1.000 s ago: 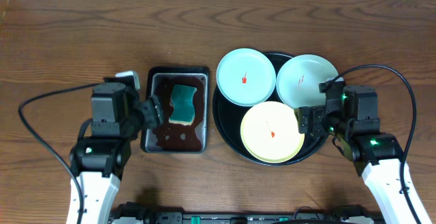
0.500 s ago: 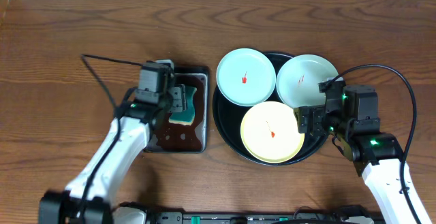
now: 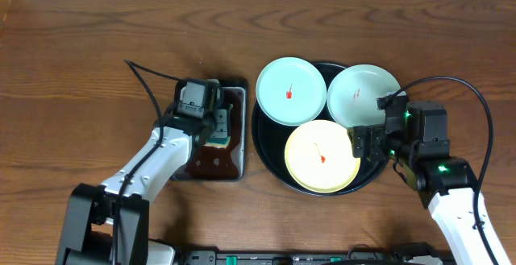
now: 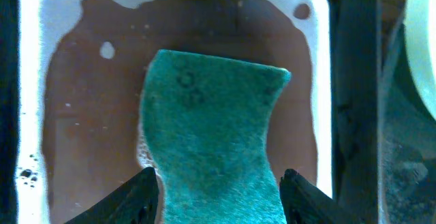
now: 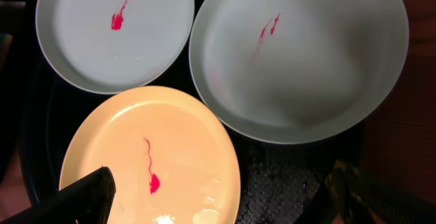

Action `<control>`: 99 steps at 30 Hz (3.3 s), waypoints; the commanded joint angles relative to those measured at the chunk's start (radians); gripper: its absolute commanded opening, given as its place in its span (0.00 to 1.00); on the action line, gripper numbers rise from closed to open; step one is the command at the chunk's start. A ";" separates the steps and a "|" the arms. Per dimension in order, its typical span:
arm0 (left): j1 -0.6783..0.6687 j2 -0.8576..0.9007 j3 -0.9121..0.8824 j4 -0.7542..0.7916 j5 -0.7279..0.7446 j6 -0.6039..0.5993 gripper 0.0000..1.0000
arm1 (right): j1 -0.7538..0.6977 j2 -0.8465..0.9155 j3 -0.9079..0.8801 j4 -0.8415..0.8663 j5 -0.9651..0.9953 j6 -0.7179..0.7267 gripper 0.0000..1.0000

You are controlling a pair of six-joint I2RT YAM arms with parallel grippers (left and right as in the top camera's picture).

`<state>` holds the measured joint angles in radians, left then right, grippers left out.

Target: Clean dirty plates on tray and stack at the side

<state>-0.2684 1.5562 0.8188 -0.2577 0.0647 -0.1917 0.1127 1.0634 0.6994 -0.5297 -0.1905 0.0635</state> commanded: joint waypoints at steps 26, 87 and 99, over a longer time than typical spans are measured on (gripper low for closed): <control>-0.014 0.103 0.004 0.021 -0.031 -0.014 0.41 | -0.006 0.002 0.019 0.002 -0.010 0.011 0.99; 0.031 -0.024 0.002 -0.075 0.198 -0.188 0.07 | -0.006 0.418 0.019 0.046 -0.049 0.011 0.64; -0.012 0.037 0.002 -0.071 0.261 -0.193 0.07 | -0.006 0.445 0.019 0.059 -0.050 0.011 0.31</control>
<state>-0.2607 1.5845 0.8188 -0.3325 0.2916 -0.3706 0.1127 1.4990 0.7002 -0.4728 -0.2329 0.0723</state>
